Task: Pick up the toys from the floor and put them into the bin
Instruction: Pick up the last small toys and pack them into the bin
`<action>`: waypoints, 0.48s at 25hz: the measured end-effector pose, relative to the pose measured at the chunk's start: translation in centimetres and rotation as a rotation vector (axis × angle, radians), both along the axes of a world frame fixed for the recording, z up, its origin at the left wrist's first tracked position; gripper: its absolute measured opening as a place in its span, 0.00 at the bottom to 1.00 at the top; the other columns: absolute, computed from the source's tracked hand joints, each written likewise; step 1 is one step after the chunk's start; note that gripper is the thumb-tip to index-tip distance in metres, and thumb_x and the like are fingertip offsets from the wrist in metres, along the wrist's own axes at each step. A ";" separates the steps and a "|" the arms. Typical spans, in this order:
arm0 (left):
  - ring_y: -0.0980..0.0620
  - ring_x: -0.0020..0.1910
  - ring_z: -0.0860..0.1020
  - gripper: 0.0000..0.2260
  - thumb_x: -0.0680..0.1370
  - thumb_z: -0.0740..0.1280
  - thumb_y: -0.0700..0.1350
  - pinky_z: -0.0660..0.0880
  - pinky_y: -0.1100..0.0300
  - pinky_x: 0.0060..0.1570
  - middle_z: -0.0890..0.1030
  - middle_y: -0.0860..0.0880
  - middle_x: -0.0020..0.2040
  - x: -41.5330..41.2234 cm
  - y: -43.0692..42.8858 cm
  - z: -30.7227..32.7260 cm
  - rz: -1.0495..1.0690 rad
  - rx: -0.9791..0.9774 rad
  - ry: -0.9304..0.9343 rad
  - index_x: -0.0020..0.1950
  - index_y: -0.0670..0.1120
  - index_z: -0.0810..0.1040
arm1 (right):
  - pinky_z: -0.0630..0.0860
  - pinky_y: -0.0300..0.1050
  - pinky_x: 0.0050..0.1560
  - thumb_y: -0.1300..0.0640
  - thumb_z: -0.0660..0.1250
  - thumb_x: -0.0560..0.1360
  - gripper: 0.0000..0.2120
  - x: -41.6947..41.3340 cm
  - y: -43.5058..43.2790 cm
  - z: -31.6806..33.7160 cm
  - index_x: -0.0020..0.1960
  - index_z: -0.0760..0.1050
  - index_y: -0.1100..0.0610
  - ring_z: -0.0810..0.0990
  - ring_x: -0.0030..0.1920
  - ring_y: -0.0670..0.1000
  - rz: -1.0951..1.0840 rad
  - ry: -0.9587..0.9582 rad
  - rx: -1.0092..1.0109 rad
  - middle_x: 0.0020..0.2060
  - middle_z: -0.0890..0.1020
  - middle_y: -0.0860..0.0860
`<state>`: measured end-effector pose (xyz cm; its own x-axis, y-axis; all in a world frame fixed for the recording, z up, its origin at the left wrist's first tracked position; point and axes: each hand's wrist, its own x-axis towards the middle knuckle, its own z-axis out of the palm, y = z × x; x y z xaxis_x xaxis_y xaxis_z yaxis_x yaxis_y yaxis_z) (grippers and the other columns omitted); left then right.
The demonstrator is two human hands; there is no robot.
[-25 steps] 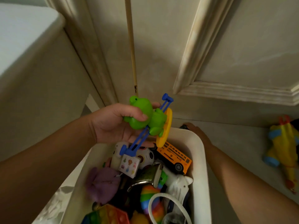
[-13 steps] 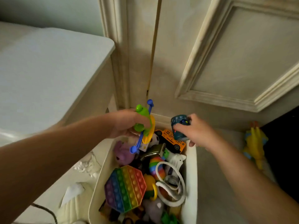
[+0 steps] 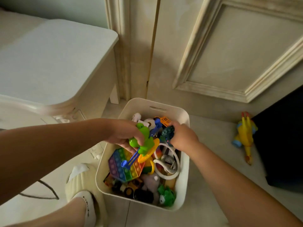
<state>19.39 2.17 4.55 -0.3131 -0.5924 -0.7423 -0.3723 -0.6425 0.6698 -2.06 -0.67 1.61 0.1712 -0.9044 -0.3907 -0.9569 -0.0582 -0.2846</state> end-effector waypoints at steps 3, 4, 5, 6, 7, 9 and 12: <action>0.47 0.42 0.84 0.11 0.73 0.66 0.31 0.83 0.53 0.44 0.85 0.43 0.44 0.2 -1.0 0.5 0.016 -0.033 -0.012 0.54 0.39 0.78 | 0.72 0.42 0.33 0.56 0.67 0.67 0.16 -1.0 0.8 2.3 0.52 0.70 0.44 0.77 0.35 0.50 0.048 -0.053 0.076 0.40 0.77 0.46; 0.46 0.43 0.84 0.13 0.73 0.65 0.31 0.82 0.53 0.44 0.85 0.41 0.46 0.4 -1.1 0.5 0.020 -0.041 -0.021 0.56 0.38 0.78 | 0.71 0.41 0.31 0.56 0.66 0.67 0.14 -1.3 1.5 2.5 0.49 0.70 0.44 0.76 0.32 0.48 0.078 -0.039 0.103 0.38 0.76 0.46; 0.45 0.44 0.83 0.13 0.73 0.65 0.31 0.82 0.53 0.45 0.84 0.40 0.48 0.7 -1.3 0.5 0.022 -0.046 -0.036 0.57 0.38 0.77 | 0.71 0.42 0.31 0.55 0.66 0.67 0.14 -1.5 2.3 2.3 0.50 0.71 0.43 0.75 0.32 0.47 0.107 -0.031 0.128 0.38 0.77 0.46; 0.44 0.44 0.83 0.13 0.73 0.65 0.31 0.82 0.53 0.45 0.83 0.40 0.49 0.9 -1.3 0.4 0.022 -0.045 -0.051 0.58 0.38 0.77 | 0.71 0.42 0.32 0.55 0.66 0.68 0.17 -1.7 3.3 2.1 0.55 0.70 0.42 0.76 0.33 0.48 0.137 -0.024 0.150 0.40 0.77 0.47; 0.45 0.44 0.83 0.13 0.73 0.65 0.31 0.82 0.53 0.45 0.84 0.40 0.48 1.1 -1.2 0.3 0.019 -0.039 -0.061 0.57 0.38 0.77 | 0.70 0.43 0.35 0.55 0.65 0.70 0.22 -1.9 4.2 1.6 0.63 0.68 0.43 0.77 0.38 0.50 0.154 -0.014 0.156 0.44 0.77 0.49; 0.46 0.43 0.84 0.11 0.73 0.66 0.31 0.83 0.54 0.42 0.85 0.42 0.44 0.9 -0.9 0.2 -0.010 -0.013 -0.060 0.54 0.40 0.78 | 0.70 0.44 0.41 0.54 0.64 0.72 0.28 -2.0 5.5 0.6 0.71 0.62 0.46 0.78 0.49 0.55 0.113 -0.011 0.108 0.54 0.75 0.52; 0.47 0.42 0.85 0.09 0.73 0.66 0.31 0.83 0.54 0.43 0.86 0.44 0.42 0.3 -0.4 0.2 -0.086 0.041 -0.036 0.52 0.40 0.79 | 0.69 0.45 0.34 0.54 0.64 0.72 0.14 -1.1 6.3 -0.6 0.57 0.68 0.52 0.76 0.39 0.54 -0.076 -0.177 0.034 0.40 0.76 0.50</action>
